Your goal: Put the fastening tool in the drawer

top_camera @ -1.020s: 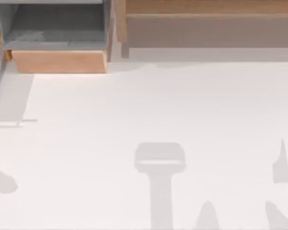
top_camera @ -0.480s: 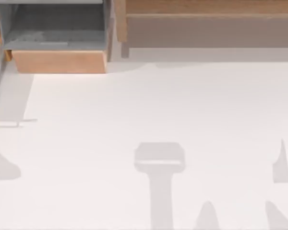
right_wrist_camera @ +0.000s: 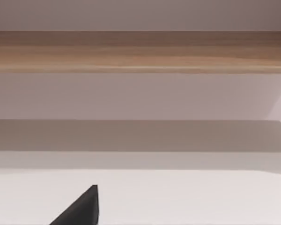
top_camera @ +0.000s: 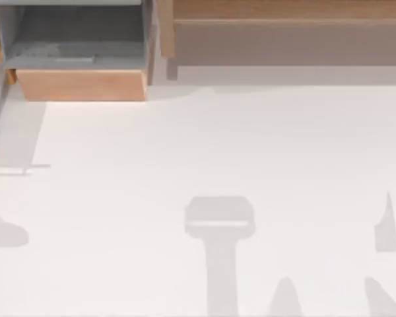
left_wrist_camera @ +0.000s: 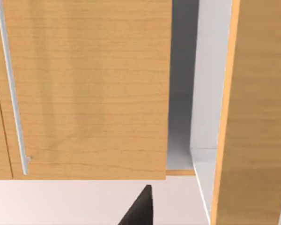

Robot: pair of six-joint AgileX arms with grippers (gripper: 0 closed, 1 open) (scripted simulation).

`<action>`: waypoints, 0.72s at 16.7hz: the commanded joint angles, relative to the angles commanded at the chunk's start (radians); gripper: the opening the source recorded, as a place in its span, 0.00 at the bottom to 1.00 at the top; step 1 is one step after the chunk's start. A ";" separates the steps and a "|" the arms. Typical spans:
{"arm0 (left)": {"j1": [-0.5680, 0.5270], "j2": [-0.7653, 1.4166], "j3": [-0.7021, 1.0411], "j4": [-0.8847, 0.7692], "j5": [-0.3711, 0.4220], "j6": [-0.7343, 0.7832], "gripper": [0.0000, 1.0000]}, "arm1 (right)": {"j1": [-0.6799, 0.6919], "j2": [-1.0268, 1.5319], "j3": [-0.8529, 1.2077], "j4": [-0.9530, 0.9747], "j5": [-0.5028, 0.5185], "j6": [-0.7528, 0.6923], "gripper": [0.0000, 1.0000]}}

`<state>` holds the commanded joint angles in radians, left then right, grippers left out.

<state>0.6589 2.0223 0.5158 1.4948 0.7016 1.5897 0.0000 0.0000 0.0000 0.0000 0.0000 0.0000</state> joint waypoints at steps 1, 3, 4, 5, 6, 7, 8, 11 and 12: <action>0.000 0.000 0.000 0.000 0.000 0.000 0.40 | 0.000 0.000 0.000 0.000 0.000 0.000 1.00; 0.000 0.000 0.000 0.000 0.000 0.000 0.25 | 0.000 0.000 0.000 0.000 0.000 0.000 1.00; 0.000 0.000 0.000 0.000 0.000 0.000 0.17 | 0.000 0.000 0.000 0.000 0.000 0.000 1.00; 0.000 0.000 0.000 0.000 0.000 0.000 0.10 | 0.000 0.000 0.000 0.000 0.000 0.000 1.00; 0.000 0.000 0.000 0.000 0.000 0.000 0.02 | 0.000 0.000 0.000 0.000 0.000 0.000 1.00; 0.000 0.000 0.000 0.000 0.000 0.000 0.00 | 0.000 0.000 0.000 0.000 0.000 0.000 1.00; 0.000 0.000 0.000 0.000 0.000 0.000 0.00 | 0.000 0.000 0.000 0.000 0.000 0.000 1.00; 0.000 0.000 0.000 0.000 0.000 0.000 0.00 | 0.000 0.000 0.000 0.000 0.000 0.000 1.00; 0.000 0.000 0.000 0.000 0.000 0.000 0.00 | 0.000 0.000 0.000 0.000 0.000 0.000 1.00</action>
<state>0.6589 2.0223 0.5158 1.4948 0.7016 1.5897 0.0000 0.0000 0.0000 0.0000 0.0000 0.0000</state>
